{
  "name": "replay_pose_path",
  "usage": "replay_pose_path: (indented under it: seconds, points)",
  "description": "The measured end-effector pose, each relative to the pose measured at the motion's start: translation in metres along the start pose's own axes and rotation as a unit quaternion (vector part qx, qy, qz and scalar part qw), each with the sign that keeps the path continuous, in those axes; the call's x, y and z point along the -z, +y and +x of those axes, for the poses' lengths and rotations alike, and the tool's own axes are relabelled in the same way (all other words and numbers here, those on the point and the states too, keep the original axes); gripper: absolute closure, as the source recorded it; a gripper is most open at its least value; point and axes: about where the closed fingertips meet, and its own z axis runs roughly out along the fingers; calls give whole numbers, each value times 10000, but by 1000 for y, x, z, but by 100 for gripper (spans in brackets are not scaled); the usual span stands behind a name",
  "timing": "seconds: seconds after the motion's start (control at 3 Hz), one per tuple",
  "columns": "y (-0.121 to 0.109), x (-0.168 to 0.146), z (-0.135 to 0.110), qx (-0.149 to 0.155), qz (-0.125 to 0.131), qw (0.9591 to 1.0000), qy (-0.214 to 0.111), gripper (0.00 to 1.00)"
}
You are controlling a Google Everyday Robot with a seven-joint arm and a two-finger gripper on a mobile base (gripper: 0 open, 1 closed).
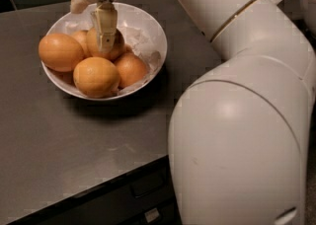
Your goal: Pick orange from white bowl
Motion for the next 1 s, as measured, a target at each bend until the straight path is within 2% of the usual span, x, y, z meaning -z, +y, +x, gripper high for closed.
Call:
replay_pose_path:
  seconds: [0.33,1.0]
  points:
    - [5,-2,2,-95,-89,9998,-121,17]
    - [37,1,2,-293,-337,9988,-210,18]
